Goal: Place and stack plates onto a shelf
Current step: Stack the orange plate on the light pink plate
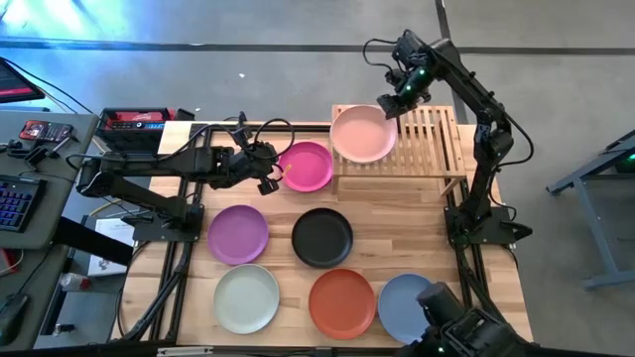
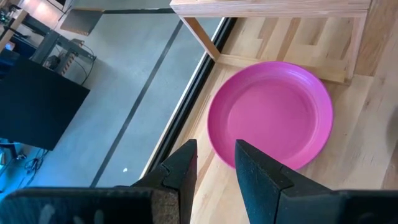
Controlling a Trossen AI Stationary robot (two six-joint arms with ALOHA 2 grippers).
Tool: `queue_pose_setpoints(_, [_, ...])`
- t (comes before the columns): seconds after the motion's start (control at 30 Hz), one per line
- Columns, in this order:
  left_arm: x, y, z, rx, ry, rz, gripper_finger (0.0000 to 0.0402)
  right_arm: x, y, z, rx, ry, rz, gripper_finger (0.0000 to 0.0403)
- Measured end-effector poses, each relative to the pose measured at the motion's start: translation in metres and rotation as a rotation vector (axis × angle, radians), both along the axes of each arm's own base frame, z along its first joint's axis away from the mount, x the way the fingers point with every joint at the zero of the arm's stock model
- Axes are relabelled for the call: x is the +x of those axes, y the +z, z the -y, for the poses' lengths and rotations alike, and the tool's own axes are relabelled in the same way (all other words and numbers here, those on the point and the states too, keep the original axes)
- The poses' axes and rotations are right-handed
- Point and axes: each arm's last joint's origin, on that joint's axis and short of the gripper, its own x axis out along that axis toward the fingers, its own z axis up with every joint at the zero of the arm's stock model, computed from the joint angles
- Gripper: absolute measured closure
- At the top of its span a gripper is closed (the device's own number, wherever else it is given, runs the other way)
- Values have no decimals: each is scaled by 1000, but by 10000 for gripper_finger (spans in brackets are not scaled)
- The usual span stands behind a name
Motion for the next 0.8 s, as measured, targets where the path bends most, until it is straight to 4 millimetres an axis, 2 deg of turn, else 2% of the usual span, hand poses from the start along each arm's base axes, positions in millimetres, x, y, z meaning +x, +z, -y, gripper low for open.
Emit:
queue_pose_setpoints(0.23, [0, -1, 1, -45, -16, 17, 302, -2, 27, -3, -64, -28, 63, 289])
queue_pose_setpoints(0.4, [1, -1, 2, -122, 2, 71, 302, 6, 49, -13, -104, 3, 148, 289])
queue_pose_setpoints(0.6, [-1, -4, 3, -148, 20, 56, 302, 31, 62, -41, -124, 101, 193, 289])
queue_pose_setpoints(0.8, [-11, -10, 3, -187, 72, -24, 302, 68, 64, -86, -96, 232, 205, 289])
